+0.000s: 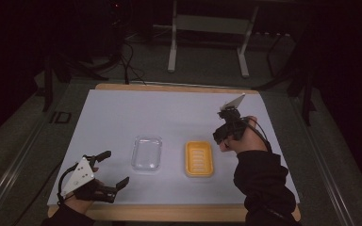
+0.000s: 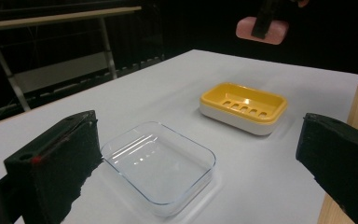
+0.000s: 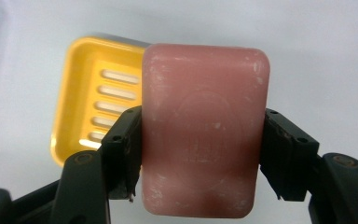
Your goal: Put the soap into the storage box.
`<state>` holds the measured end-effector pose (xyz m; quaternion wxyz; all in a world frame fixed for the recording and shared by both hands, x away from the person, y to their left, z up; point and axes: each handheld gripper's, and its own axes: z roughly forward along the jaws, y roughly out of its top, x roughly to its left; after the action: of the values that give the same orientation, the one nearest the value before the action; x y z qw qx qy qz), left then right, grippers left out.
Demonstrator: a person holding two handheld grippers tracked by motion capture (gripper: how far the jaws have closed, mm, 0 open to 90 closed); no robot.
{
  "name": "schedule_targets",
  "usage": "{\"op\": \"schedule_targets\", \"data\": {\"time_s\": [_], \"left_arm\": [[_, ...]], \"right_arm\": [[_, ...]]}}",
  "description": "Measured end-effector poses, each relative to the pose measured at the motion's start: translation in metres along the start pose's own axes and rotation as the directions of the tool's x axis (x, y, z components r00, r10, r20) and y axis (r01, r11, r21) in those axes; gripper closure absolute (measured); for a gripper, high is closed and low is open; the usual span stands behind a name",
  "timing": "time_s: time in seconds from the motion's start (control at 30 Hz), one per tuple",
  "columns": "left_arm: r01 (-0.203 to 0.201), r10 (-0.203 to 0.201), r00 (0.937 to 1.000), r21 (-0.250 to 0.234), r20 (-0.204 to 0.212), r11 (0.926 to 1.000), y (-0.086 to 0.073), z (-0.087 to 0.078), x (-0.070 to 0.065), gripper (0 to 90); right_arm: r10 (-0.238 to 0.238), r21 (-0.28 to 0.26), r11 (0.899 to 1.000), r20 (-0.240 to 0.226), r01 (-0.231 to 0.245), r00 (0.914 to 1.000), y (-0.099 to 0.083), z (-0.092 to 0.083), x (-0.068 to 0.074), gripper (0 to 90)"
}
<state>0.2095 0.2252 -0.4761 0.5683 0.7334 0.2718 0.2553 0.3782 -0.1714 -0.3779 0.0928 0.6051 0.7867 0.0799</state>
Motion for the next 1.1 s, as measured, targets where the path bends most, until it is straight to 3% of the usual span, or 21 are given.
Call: {"op": "schedule_targets", "data": {"time_s": [0.13,0.47,0.67,0.9,0.93,1.1], "left_arm": [[-0.003,0.003,1.0,0.004,0.003,1.0,0.0,0.001,0.0,0.2],[-0.005,0.005,0.9999,0.012,0.01,0.9999,-0.001,0.002,-0.001,0.2],[-0.004,0.004,0.9999,0.013,0.01,0.9999,-0.001,0.002,-0.001,0.2],[-0.005,0.005,0.9999,0.012,0.011,0.9999,-0.001,0.002,-0.001,0.2],[-0.006,0.006,0.9999,0.013,0.011,0.9999,-0.001,0.002,-0.001,0.2],[-0.005,0.005,0.9999,0.013,0.013,0.9999,-0.001,0.002,-0.001,0.2]], "right_arm": [[-0.028,-0.005,1.0,-0.018,0.028,0.9995,0.002,-0.001,0.014,37.5],[-0.048,0.009,0.999,-0.044,0.048,0.9979,-0.001,0.012,0.039,37.6],[-0.029,0.022,0.999,-0.076,0.031,0.9967,-0.002,0.031,0.049,37.6],[0.024,0.005,1.0,-0.085,-0.023,0.9961,-0.002,0.048,0.055,37.5],[0.051,0.009,0.999,-0.099,-0.05,0.9938,-0.004,0.058,0.056,37.5],[0.073,0.024,0.997,-0.115,-0.071,0.9907,-0.01,0.074,0.062,37.5]]}}
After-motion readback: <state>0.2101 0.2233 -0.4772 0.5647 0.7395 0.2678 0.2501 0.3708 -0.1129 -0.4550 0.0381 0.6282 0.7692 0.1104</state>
